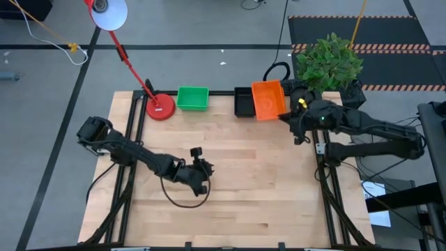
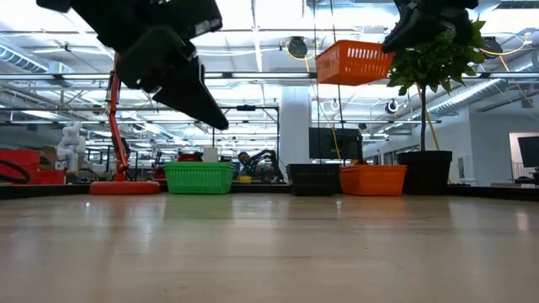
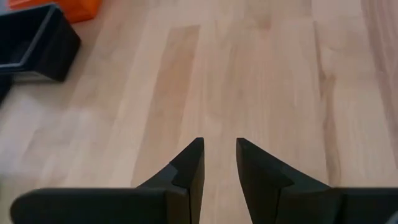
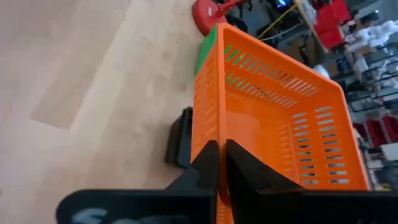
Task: Stack baskets by color
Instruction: Stack the bottom orange bin on the top orange bin
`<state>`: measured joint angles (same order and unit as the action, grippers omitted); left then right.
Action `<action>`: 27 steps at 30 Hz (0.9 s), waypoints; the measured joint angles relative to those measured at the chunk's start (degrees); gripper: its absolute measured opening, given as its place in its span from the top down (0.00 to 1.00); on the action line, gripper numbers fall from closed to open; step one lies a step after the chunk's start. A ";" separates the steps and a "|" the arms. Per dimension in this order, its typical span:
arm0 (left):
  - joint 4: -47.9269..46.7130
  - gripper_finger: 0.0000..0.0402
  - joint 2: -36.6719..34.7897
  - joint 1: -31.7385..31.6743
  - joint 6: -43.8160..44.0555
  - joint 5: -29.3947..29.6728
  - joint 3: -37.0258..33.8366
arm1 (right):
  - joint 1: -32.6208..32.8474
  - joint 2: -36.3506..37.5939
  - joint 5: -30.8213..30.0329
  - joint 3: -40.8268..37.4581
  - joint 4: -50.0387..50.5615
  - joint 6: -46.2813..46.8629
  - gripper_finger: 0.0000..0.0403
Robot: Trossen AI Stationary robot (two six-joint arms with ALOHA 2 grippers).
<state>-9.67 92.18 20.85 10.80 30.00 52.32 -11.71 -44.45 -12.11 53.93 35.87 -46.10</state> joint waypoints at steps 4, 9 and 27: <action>2.38 0.77 0.00 -0.93 -0.21 -1.77 -1.74 | -6.69 -0.23 3.86 0.00 -0.51 -3.76 0.99; 3.47 0.77 0.00 -0.48 -0.02 -2.05 -2.39 | -15.01 -1.98 10.10 0.00 -0.49 -5.85 0.99; 5.27 0.77 0.02 1.45 -0.71 -2.10 -2.39 | -35.02 -10.31 25.89 0.00 -0.20 -7.25 0.98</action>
<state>-4.40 92.20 22.31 10.08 27.90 49.93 -46.73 -54.77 13.78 53.93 35.67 -53.34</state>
